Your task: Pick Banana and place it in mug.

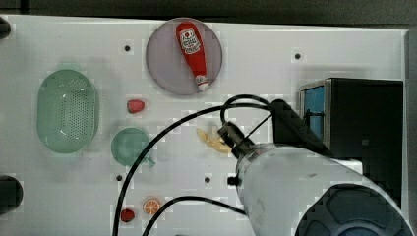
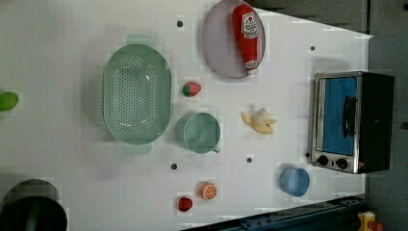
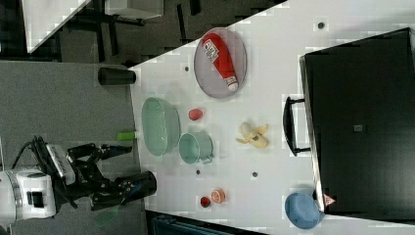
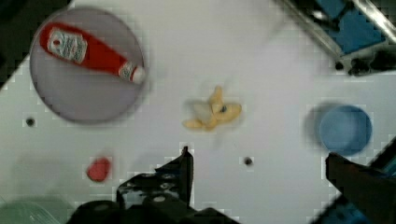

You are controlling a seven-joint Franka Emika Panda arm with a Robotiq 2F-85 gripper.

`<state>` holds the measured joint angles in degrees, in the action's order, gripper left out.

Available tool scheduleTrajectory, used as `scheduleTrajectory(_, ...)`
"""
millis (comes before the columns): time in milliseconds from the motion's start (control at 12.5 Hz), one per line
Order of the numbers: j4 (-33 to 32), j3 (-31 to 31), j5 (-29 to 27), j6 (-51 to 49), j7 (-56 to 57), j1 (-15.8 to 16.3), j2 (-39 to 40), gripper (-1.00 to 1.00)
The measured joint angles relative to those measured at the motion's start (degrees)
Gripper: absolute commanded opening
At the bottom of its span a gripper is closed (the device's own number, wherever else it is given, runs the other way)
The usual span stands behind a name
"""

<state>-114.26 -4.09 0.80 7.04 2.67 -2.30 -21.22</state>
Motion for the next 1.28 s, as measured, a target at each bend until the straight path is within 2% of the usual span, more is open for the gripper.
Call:
scheduleTrajectory(160, -2.24, 0.51, -0.2, 6.36, 0.71, -0.62, 2.35, 1.0)
scheduleTrajectory(320, -8.84, 0.49, -0.37, 12.4, 2.15, -0.34, 5.72, 1.0)
scheduleTrajectory(640, -20.7, 2.39, 0.85, 26.78, 12.66, 0.48, 16.5, 1.0)
scheduleTrajectory(880, -24.4, 1.93, 0.74, 34.7, 23.6, 1.38, 26.42, 1.0)
scheduleTrajectory(1040, -27.42, 1.24, 0.78, 39.12, 31.15, 1.33, 28.42, 1.0)
scheduleTrajectory(1280, -27.19, 1.52, 0.63, 47.73, 38.68, 0.43, 32.26, 1.0)
